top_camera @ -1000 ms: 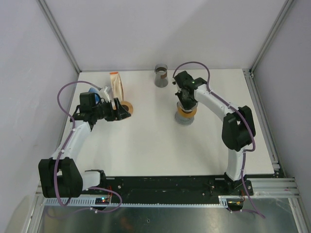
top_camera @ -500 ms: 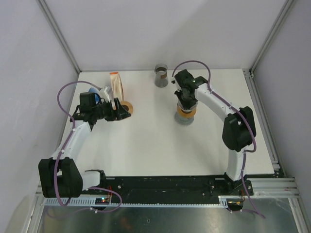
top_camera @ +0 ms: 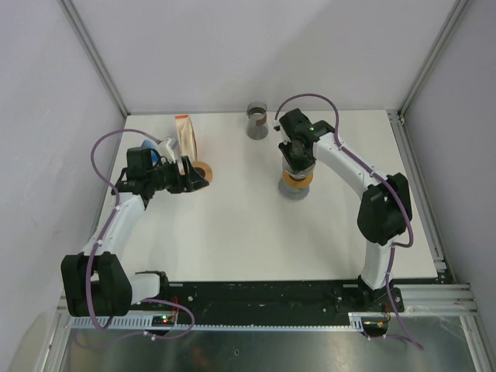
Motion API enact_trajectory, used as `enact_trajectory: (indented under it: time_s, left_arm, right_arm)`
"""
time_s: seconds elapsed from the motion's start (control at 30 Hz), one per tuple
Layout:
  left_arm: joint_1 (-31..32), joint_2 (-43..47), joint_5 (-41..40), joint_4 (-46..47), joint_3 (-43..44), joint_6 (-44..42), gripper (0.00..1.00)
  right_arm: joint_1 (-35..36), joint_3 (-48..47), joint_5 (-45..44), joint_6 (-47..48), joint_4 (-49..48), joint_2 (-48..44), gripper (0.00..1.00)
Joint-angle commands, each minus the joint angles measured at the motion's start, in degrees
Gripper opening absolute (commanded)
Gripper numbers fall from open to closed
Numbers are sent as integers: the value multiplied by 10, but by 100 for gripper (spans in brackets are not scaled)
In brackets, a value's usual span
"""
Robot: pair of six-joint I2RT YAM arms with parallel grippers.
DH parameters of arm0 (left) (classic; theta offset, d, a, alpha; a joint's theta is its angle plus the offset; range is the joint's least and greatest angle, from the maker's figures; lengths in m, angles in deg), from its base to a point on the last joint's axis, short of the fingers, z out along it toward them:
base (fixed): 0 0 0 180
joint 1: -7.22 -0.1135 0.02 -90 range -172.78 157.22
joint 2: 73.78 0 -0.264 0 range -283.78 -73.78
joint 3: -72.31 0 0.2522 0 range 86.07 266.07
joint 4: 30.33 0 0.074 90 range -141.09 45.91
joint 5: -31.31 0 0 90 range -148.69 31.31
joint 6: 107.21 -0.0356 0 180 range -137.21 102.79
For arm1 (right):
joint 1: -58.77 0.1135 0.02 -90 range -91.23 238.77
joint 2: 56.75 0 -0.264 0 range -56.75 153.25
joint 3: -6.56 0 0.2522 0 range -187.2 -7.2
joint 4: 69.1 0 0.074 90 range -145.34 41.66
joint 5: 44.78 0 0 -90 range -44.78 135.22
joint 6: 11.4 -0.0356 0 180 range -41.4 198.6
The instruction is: Place the coffee filter in the dripper
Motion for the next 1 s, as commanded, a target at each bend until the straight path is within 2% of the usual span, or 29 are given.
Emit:
enact_trajectory:
  time_s: [0.0,0.13,0.67,0.73,0.97]
  left_arm:
    - [1,17,5,6,22,-13,77]
    - [1,16,6,7,22,-13,78]
    - [2,26,4,7,23,-15,78]
    - [2,23,6,6,24,-14,78]
    - [1,23,6,6,23,-15,78]
  right_arm:
    - [4,-28,-13,1,6,-41,36]
    - [4,-21,-12,1,6,-41,41]
    - [12,-35,-24,4,14,-75,46]
    - [11,-37,-24,4,17,-74,44]
    - [10,-20,-10,-1,10,-77,22]
